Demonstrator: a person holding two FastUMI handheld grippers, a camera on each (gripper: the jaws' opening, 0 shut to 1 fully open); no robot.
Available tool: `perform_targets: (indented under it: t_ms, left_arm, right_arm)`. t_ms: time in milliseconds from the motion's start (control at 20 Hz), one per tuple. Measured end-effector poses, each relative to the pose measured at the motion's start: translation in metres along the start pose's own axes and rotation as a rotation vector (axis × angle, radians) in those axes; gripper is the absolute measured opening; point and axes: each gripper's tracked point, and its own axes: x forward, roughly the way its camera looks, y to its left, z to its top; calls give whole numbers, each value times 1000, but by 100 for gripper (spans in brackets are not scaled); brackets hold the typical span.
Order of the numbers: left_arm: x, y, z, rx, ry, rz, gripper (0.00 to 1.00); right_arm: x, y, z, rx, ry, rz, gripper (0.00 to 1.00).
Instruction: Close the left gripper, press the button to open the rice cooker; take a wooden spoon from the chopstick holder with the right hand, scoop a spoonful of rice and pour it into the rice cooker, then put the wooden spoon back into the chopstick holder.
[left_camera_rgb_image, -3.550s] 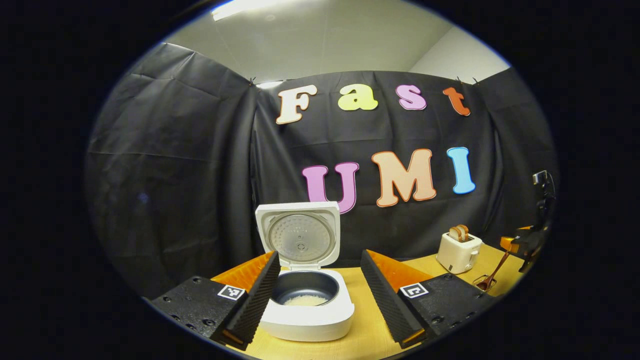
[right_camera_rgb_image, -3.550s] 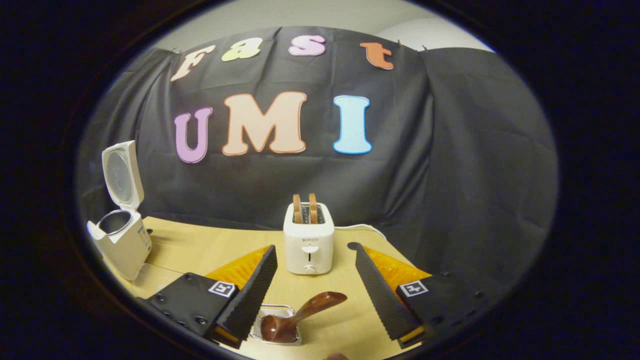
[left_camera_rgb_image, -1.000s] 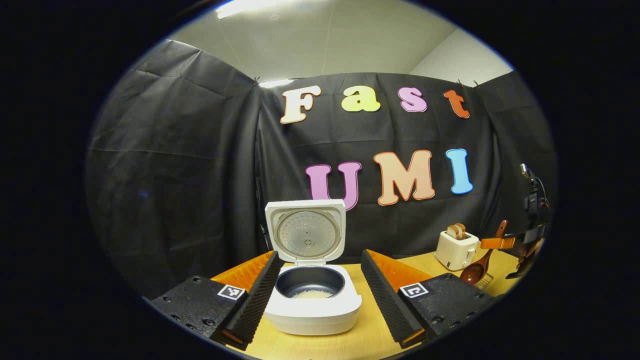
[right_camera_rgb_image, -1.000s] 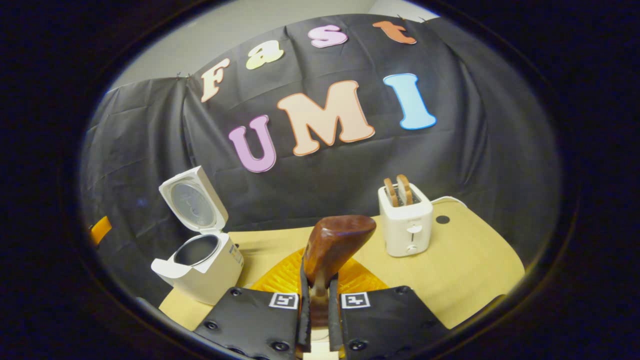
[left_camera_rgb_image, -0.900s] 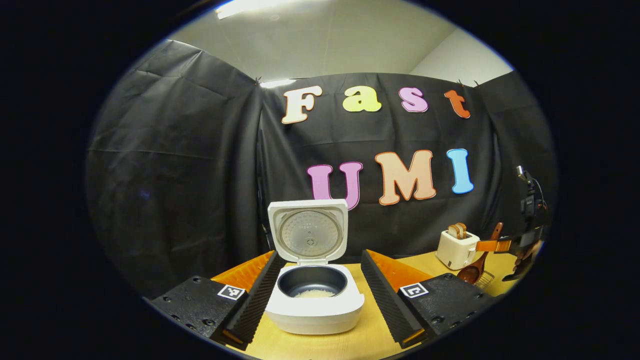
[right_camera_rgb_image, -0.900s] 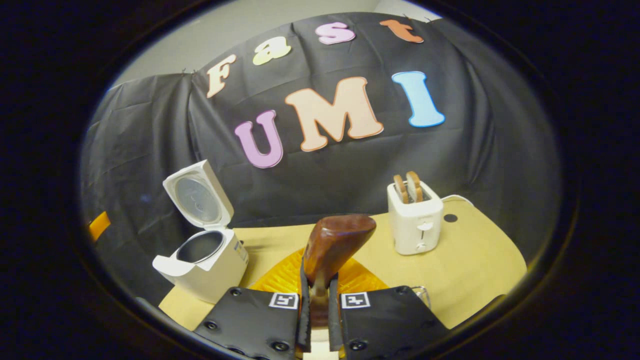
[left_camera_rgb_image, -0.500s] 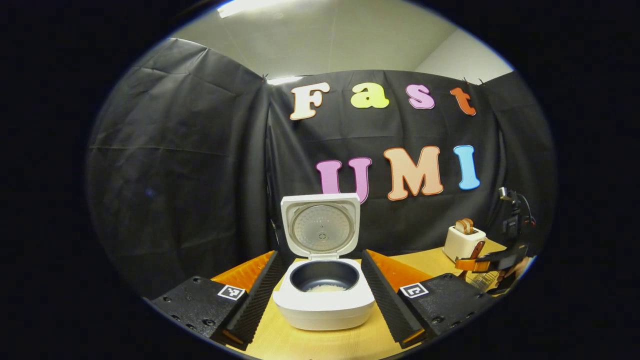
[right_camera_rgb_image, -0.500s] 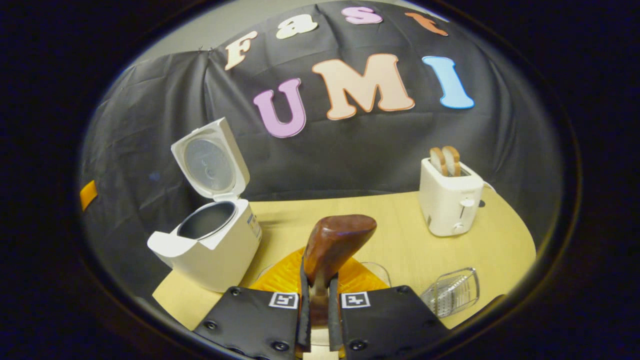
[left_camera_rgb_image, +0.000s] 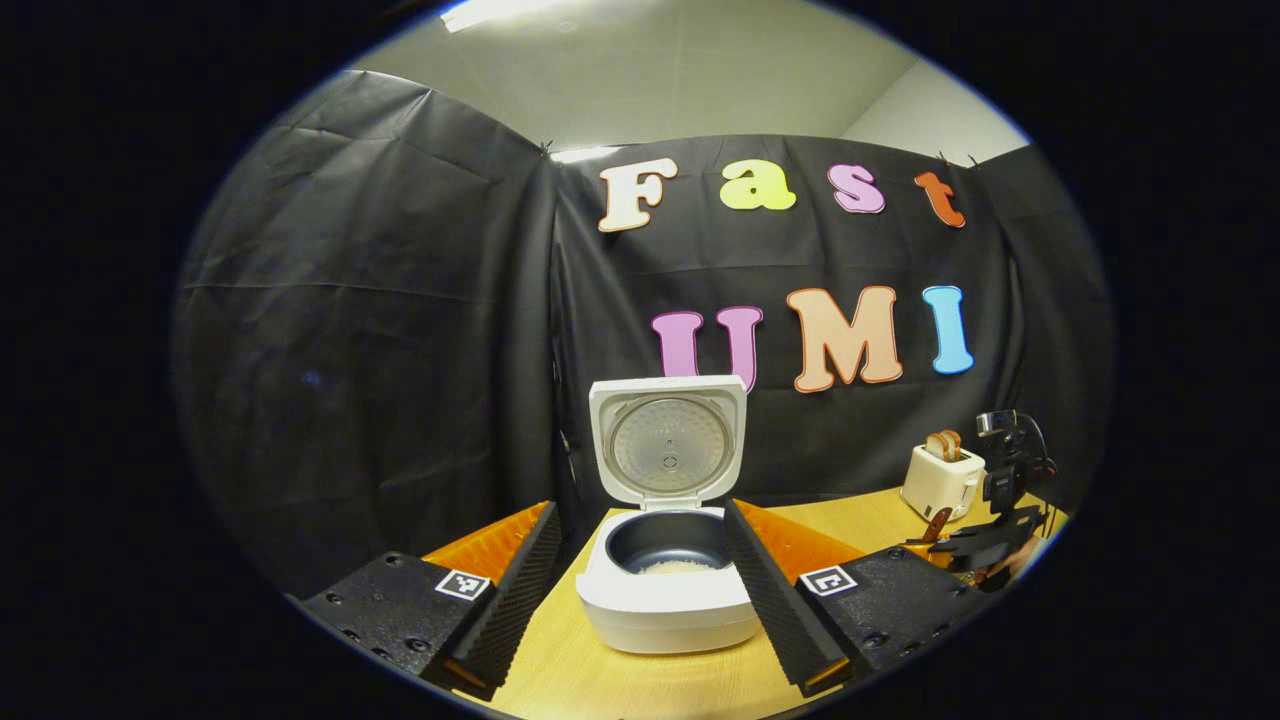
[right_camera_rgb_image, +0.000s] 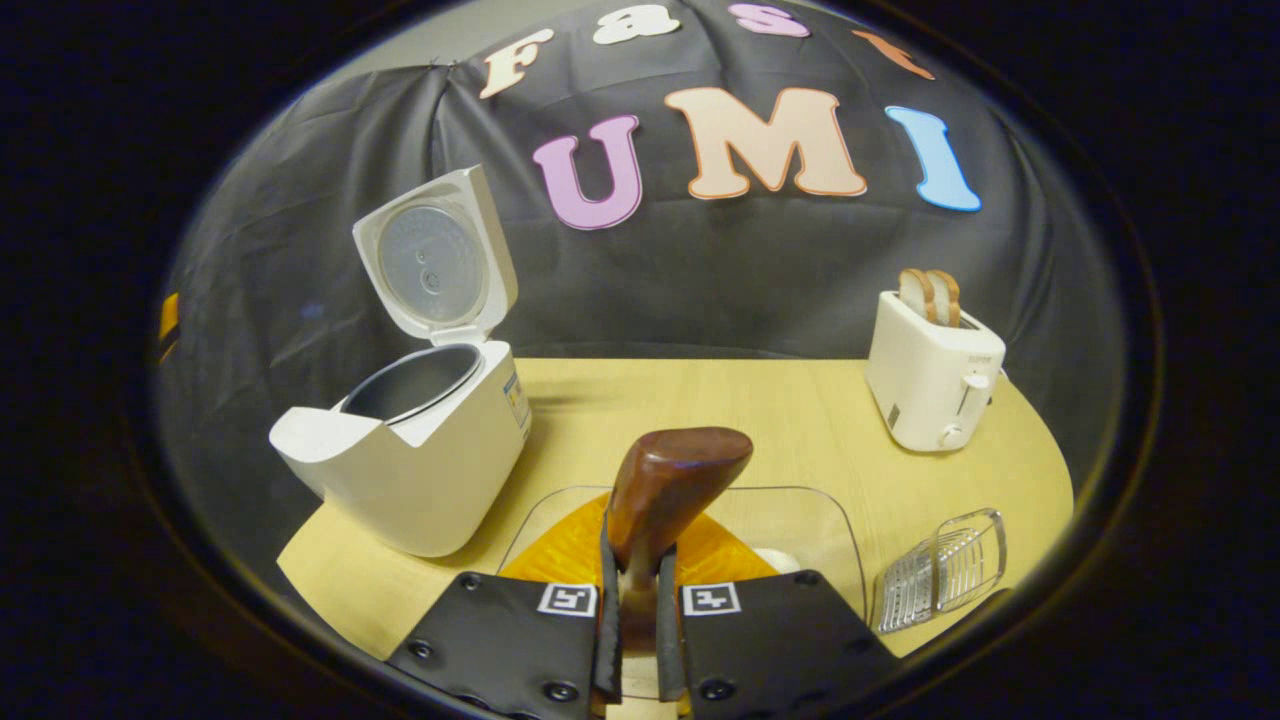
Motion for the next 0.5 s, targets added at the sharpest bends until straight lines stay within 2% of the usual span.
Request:
perform_targets:
  t_ms: [150, 200, 250, 350, 400, 500]
  left_arm:
    - [1, 3, -2, -7, 1, -3, 96]
    - [1, 3, -2, -10, 2, -5, 100]
    - [1, 3, -3, -13, 0, -8, 96]
    - [4, 0, -3, -17, 0, -16, 96]
    - [4, 0, -3, -19, -1, -19, 100]
    - [6, -1, -3, -25, -5, -25, 96]
  right_arm:
    - [-3, 14, -5, -18, 6, 19, 17]
    - [-4, 19, -7, -20, 11, 30, 17]
    - [-6, 25, -8, -26, 9, 36, 17]
    - [-9, 35, -12, -26, 20, 58, 17]
    - [-10, 39, -13, -15, 29, 68, 17]
    - [-12, 45, -16, 36, 51, 86, 17]
